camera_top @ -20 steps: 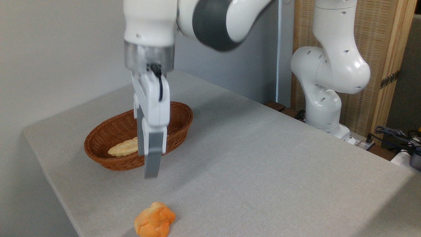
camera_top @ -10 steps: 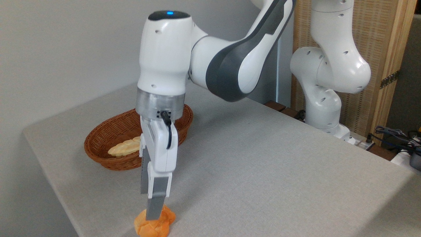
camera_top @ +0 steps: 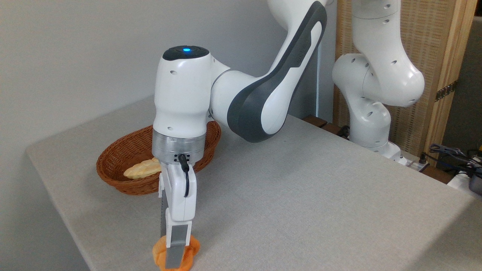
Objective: Put bread into the basket
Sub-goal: 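Close the gripper around the orange bread roll, then lift the held roll and carry it over the wicker basket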
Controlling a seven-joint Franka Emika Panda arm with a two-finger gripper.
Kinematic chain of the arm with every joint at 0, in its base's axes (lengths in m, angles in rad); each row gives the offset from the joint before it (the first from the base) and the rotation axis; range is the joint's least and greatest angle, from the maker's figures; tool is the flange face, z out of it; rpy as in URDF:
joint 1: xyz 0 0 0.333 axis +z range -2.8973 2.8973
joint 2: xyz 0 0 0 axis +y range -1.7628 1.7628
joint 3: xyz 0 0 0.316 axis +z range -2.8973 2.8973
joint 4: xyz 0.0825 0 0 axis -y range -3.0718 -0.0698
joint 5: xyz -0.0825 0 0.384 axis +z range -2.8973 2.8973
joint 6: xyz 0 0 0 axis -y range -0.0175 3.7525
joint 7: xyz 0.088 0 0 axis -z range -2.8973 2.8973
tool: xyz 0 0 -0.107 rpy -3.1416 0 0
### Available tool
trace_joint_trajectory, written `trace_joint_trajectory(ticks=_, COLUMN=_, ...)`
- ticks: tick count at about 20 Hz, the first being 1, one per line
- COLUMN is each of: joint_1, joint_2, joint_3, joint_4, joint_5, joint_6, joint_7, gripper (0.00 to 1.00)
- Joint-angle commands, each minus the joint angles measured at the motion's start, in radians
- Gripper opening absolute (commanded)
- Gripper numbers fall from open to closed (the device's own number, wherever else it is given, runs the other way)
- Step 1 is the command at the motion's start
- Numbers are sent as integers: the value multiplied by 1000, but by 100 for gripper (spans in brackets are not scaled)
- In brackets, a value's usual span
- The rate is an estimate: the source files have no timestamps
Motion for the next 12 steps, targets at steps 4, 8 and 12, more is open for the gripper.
trace_joint_trajectory(ticks=4, joint_1=2, joint_2=-7, joint_3=-7, joint_4=-19, joint_5=-1, joint_6=14, joint_7=22, gripper=26)
trace_joint_trajectory(ticks=8, joint_1=2, joint_2=-12, joint_3=-9, joint_4=-16, joint_5=-3, joint_6=5, joint_7=20, gripper=26)
trace_joint_trajectory(ticks=12, joint_1=2, joint_2=-56, joint_3=-19, joint_4=16, joint_5=-16, joint_6=-122, joint_7=11, gripper=26)
